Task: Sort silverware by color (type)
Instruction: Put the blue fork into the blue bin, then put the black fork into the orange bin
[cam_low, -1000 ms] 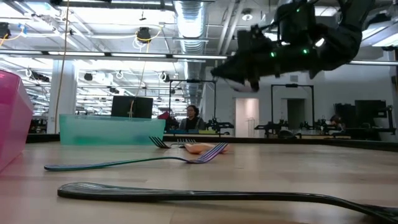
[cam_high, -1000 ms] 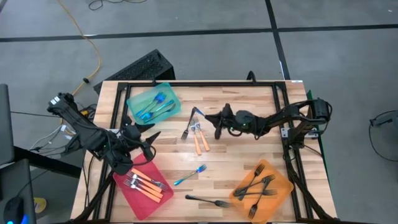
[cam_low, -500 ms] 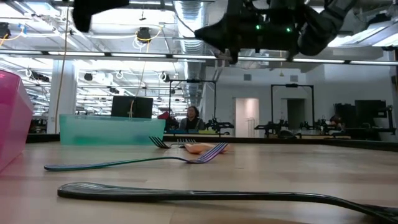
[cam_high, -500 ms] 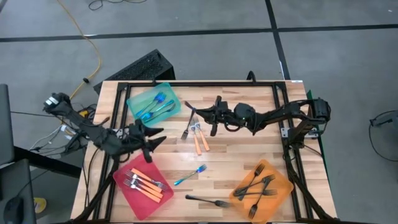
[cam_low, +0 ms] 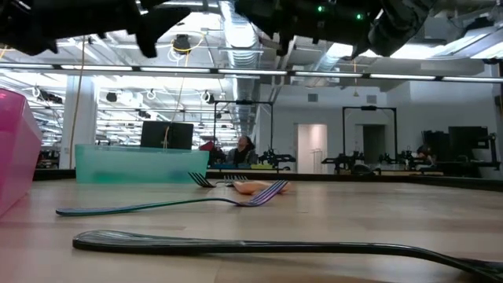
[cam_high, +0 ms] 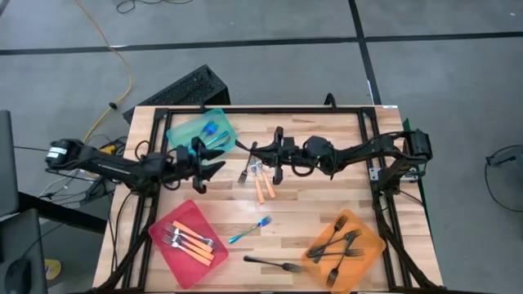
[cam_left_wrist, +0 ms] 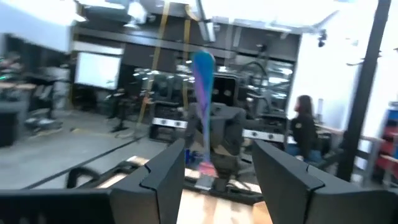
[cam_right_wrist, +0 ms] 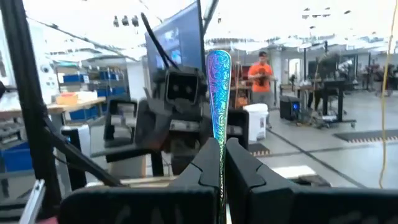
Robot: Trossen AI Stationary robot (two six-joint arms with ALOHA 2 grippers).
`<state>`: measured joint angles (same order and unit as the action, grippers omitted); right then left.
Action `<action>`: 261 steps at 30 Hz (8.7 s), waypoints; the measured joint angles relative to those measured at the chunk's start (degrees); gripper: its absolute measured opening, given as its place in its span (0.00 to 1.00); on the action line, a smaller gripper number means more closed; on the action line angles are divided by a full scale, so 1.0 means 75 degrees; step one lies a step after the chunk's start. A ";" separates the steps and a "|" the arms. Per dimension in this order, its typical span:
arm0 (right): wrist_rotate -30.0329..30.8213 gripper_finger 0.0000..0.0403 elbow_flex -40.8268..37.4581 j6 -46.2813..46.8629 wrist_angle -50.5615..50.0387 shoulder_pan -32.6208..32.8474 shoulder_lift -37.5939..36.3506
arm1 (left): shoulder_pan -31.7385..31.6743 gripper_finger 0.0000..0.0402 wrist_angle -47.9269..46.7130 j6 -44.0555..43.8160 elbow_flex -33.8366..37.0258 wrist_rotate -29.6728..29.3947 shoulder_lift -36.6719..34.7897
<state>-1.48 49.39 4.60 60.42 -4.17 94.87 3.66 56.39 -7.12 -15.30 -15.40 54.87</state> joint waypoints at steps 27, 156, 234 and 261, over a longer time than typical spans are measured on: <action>-0.0036 0.07 0.0066 -0.0277 0.0119 0.0295 -0.0005 | -0.0875 0.43 0.2111 0.0370 -0.1745 0.1897 0.3331; 0.0184 0.58 0.0060 -0.0376 -0.4351 -0.0990 -0.0009 | -0.5691 0.03 -1.3595 0.1130 -0.5536 0.0888 0.3374; 0.2344 0.58 0.0060 0.0469 -0.5662 0.0031 -0.0009 | -0.4435 0.41 -1.2063 0.0907 -0.5548 0.3019 0.1783; 0.2218 0.58 0.1966 -0.2969 -0.5845 0.0872 0.2263 | -0.1873 0.41 -1.1905 0.0513 -0.5551 0.1945 0.0400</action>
<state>15.16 64.14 -17.67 16.58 2.37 111.85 -10.39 -32.90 -3.27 -56.93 -0.82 57.87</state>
